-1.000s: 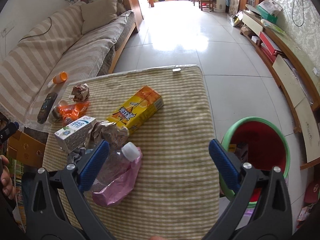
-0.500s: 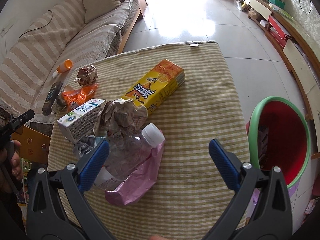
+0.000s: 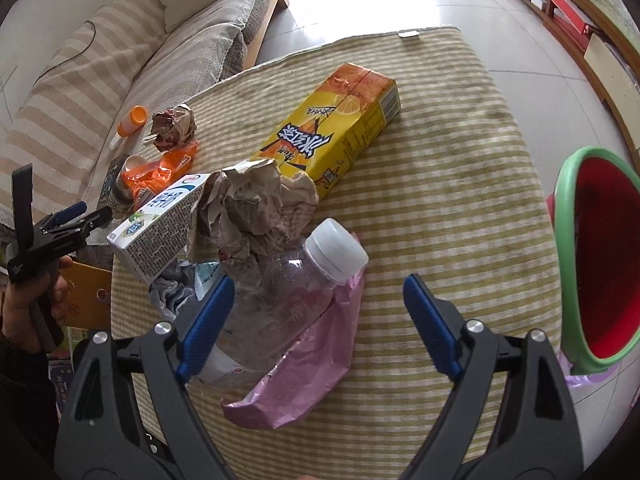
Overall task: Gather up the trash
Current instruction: 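Grasp the clear plastic bottle with the right tool while the left grasps the patterned paper cup, then lift the bottle and paper cup and carry them over the red bucket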
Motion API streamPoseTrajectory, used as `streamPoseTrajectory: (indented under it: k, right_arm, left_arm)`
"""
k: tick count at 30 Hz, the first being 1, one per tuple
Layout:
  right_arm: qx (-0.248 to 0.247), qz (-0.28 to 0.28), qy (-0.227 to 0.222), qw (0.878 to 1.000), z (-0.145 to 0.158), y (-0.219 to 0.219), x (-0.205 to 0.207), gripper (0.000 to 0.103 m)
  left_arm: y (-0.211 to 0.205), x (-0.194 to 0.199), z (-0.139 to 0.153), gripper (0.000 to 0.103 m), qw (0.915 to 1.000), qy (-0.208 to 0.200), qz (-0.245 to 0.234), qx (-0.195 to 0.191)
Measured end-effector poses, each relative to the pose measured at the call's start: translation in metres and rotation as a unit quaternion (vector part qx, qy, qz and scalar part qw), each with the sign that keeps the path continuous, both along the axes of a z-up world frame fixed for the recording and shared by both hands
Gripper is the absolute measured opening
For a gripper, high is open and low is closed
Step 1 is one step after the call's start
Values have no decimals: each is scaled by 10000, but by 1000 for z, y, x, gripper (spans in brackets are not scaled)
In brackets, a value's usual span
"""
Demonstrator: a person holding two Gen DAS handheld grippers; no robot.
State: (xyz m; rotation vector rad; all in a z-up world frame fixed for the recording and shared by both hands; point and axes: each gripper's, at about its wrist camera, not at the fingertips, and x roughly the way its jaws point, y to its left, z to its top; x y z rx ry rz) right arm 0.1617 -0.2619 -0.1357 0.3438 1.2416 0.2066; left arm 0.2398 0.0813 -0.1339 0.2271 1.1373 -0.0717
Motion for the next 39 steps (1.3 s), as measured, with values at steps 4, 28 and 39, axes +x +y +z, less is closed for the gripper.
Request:
streamPoseTrajectory:
  k: [4, 28, 39]
  right_arm:
    - [511, -241, 279, 9980, -15, -4, 7, 78]
    - [1071, -174, 62, 9941, -1, -8, 6, 49]
    - [1141, 41, -373, 9928, 38, -5, -10, 33]
  left_arm:
    - [-3, 12, -9, 94, 9998, 129, -122, 97]
    - [9, 12, -19, 25, 9952, 209, 251, -922]
    - [7, -24, 24, 25, 9921, -212, 186, -1218]
